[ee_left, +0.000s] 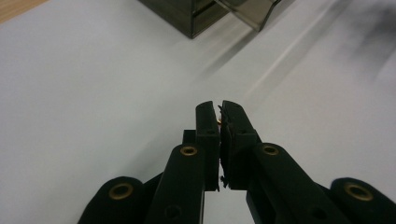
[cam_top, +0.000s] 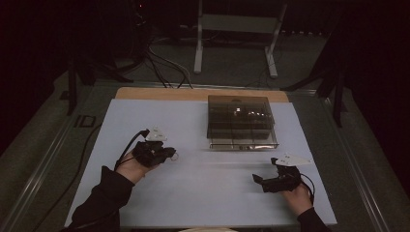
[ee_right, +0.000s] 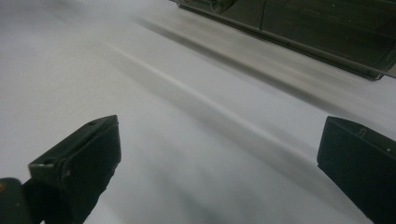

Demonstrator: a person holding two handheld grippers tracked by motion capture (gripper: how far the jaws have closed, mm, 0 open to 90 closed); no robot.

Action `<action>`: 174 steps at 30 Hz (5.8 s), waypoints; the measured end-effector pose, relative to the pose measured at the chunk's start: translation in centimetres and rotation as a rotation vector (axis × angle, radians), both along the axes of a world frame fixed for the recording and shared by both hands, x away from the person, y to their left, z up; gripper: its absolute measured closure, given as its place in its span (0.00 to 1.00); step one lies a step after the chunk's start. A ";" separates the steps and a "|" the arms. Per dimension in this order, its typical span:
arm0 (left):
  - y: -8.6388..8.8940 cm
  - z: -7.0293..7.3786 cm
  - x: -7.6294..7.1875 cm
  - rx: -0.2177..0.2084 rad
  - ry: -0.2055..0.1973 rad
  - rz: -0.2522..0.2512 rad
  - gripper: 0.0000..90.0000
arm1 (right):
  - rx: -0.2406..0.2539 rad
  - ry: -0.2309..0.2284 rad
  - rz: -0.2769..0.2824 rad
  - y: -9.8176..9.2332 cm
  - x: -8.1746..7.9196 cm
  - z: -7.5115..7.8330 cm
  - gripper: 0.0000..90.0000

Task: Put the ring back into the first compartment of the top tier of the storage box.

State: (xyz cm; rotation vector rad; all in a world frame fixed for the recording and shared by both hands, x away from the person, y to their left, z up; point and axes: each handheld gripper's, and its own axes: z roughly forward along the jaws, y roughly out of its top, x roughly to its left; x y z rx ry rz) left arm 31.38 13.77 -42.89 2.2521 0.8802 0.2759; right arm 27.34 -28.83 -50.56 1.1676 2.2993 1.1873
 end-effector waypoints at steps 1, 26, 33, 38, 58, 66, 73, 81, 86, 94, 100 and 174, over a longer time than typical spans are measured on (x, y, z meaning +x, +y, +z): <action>-0.1 0.1 0.1 -0.001 0.001 -0.005 0.99 | 0.000 0.001 0.000 0.0 0.0 0.0 0.00; -3.3 2.0 1.7 -0.026 -0.040 -0.076 0.99 | -0.003 -0.001 0.002 0.1 -0.1 0.1 0.00; -4.6 2.7 2.0 -0.038 -0.058 -0.100 0.99 | -0.004 -0.002 0.002 0.0 -0.1 0.1 0.00; -5.4 3.0 2.3 -0.048 -0.062 -0.112 0.99 | -0.003 -0.001 0.003 0.0 -0.1 0.1 0.00; -7.5 4.6 3.3 -0.108 -0.104 -0.154 0.99 | 0.001 -0.002 0.005 0.0 -0.1 0.1 0.00; -8.5 4.5 3.9 -0.123 -0.107 -0.168 0.99 | 0.004 -0.005 0.006 -0.1 -0.1 0.1 0.00; -9.6 4.2 4.6 -0.143 -0.114 -0.167 0.98 | 0.006 -0.004 0.006 -0.1 -0.2 0.2 0.00; -10.8 3.8 5.2 -0.145 -0.121 -0.170 0.98 | 0.010 -0.005 0.007 -0.2 -0.2 0.2 0.00; -11.3 3.5 5.6 -0.147 -0.116 -0.170 0.98 | 0.012 -0.006 0.007 -0.2 -0.2 0.2 0.00; -12.3 2.6 6.4 -0.152 -0.106 -0.152 0.98 | 0.013 -0.010 0.009 -0.2 -0.2 0.3 0.00; -12.7 2.1 7.4 -0.172 -0.096 -0.120 0.98 | 0.013 -0.008 0.009 -0.3 -0.2 0.2 0.00; -1.0 1.0 3.1 -0.182 -0.133 0.039 0.01 | 0.012 -0.002 0.019 0.0 -0.3 0.3 0.00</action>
